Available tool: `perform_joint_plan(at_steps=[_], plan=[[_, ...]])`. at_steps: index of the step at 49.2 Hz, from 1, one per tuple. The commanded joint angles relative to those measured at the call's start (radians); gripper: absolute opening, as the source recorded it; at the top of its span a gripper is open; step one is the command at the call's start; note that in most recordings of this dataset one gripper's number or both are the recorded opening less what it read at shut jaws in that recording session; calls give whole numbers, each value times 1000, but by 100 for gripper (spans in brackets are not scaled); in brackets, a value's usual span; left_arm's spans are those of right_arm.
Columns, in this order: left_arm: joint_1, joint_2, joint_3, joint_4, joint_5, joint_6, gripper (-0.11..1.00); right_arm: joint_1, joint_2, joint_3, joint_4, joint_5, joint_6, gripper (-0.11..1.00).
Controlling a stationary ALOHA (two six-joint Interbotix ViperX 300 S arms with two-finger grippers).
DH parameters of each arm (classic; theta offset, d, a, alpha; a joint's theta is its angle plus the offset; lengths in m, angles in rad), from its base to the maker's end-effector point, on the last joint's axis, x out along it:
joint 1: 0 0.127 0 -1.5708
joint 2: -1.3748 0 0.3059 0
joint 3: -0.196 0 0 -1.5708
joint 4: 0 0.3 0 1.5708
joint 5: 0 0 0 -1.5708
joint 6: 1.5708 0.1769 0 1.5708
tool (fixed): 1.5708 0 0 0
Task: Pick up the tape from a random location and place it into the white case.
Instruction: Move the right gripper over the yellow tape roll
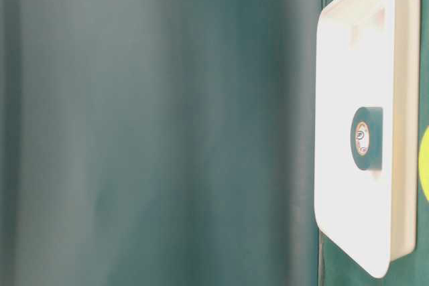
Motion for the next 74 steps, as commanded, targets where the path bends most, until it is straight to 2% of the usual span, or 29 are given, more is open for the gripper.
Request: perform_joint_plan(at_steps=[1,37,51,60,74], plan=[[0,12,-11,-2,-11,-2,92,3,51,-55,3,-20,0,91],[2,15,-9,-2,-9,-2,91,14,485,-394,2,-51,0,91],[0,15,-9,-2,-9,-3,91,14,594,-511,2,-49,0,91],[0,15,-9,-2,-9,-3,91,14,634,-558,0,-40,-2,91],[2,17,-8,-2,-5,-2,91,14,637,-561,2,-35,0,91]])
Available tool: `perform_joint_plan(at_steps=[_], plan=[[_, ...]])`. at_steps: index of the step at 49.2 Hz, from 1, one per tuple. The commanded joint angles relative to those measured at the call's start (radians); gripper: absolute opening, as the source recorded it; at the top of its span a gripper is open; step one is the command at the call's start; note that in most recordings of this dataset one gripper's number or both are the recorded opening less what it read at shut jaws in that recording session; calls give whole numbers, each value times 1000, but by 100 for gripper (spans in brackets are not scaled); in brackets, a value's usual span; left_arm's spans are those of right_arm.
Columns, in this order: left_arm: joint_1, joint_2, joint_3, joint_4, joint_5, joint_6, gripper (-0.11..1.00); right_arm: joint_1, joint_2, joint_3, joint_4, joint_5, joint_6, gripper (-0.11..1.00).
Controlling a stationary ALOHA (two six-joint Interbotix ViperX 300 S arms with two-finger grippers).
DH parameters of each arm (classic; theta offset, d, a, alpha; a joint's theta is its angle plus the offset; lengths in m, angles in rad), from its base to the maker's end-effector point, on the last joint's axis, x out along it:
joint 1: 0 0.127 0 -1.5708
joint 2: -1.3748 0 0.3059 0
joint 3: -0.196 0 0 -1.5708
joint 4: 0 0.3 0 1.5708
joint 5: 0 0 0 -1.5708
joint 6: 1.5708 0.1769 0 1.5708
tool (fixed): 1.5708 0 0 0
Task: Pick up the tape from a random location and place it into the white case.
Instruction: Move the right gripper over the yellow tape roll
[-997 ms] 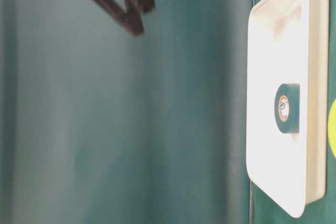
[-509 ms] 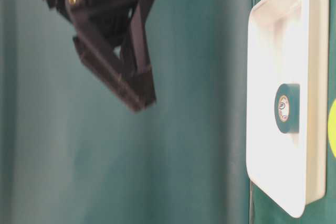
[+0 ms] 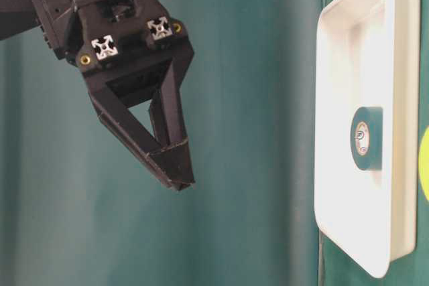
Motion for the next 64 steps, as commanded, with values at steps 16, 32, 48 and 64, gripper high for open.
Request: perform_joint_plan(at_steps=[16,32,48,64], plan=[[3,15,-9,-2,-5,-2,91,2,-8,-35,6,60,11,91],[2,15,-8,-2,-2,-2,91,2,40,-155,5,348,63,91],[3,15,-6,-2,-2,-2,91,0,127,-295,2,670,97,91],[3,15,-6,-2,-2,-2,91,2,144,-322,0,749,97,91]])
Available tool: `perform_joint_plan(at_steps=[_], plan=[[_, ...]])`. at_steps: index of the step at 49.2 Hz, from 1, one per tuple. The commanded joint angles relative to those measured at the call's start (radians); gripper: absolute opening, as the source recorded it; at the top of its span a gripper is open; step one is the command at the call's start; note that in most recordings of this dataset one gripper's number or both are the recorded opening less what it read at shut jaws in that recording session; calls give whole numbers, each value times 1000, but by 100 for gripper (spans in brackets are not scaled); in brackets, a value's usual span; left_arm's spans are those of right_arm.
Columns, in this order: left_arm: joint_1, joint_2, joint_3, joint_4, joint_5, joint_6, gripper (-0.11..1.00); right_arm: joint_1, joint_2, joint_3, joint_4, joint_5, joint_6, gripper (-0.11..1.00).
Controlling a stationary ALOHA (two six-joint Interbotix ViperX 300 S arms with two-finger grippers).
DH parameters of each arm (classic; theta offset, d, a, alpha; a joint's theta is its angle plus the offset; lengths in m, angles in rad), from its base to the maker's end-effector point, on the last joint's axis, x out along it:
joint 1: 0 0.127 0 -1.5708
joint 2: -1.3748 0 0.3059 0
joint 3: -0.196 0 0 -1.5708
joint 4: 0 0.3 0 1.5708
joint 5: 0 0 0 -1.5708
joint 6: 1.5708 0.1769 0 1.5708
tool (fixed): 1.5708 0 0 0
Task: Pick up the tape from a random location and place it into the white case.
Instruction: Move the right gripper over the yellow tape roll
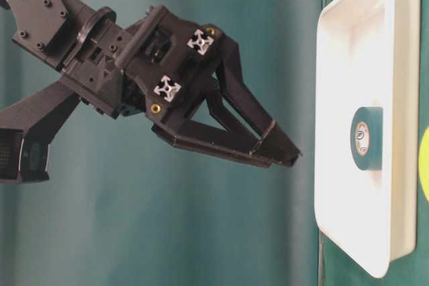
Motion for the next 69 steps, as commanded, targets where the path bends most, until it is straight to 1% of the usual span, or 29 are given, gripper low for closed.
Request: perform_joint_plan(at_steps=[1,26,34,47,61,69], plan=[[2,12,-9,-3,-5,-2,91,2,-12,-25,-2,0,2,91],[2,12,-9,-3,-5,-2,91,2,-12,-25,-2,-2,2,91],[2,12,-8,-3,-5,-2,91,2,-6,-18,-2,-25,2,91],[3,12,-8,-3,-5,-2,91,2,60,-17,-3,-32,2,91],[3,12,-6,-3,-5,-2,91,2,138,-11,-3,-51,26,91],[3,12,-6,-3,-5,-2,91,2,178,-6,-2,-77,26,91]])
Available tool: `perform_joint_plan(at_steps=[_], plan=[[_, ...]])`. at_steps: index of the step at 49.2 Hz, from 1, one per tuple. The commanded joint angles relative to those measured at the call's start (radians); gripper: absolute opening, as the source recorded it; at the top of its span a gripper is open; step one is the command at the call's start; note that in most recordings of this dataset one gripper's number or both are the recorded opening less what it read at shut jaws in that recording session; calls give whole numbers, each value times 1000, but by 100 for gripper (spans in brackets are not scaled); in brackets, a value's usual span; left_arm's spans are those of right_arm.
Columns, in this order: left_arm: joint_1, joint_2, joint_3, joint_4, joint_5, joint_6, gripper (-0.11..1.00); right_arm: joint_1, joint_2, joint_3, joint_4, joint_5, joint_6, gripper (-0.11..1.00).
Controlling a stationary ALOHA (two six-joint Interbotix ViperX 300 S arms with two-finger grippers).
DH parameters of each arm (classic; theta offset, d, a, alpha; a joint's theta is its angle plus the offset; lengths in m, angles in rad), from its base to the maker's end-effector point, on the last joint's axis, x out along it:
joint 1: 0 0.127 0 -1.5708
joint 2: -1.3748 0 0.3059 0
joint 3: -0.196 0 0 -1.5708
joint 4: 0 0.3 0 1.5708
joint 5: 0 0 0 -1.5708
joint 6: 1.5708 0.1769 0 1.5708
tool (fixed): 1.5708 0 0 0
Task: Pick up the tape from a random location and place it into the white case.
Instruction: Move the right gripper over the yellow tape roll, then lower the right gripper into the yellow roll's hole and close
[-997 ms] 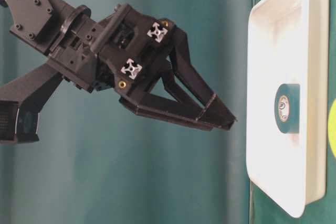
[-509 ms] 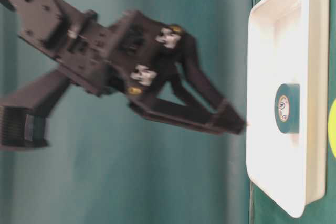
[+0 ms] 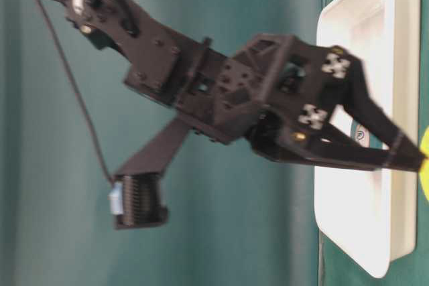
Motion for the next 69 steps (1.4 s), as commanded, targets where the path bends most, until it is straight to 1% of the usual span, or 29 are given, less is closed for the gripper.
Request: perform_joint_plan(at_steps=[1,7,31,61,66,69], plan=[[3,12,-9,-2,-5,-2,91,0,0,-5,0,-28,2,91],[3,12,-9,-2,-5,-2,91,-5,26,3,-2,-63,2,91],[2,11,-9,-2,-5,-2,91,-15,114,8,-8,-132,2,91],[2,12,-9,-2,-5,-2,91,-15,124,8,-8,-135,5,91],[3,12,-9,-2,-5,-2,91,-15,124,8,-8,-135,12,88],[2,12,-9,-2,-5,-2,91,-15,124,8,-8,-135,21,79]])
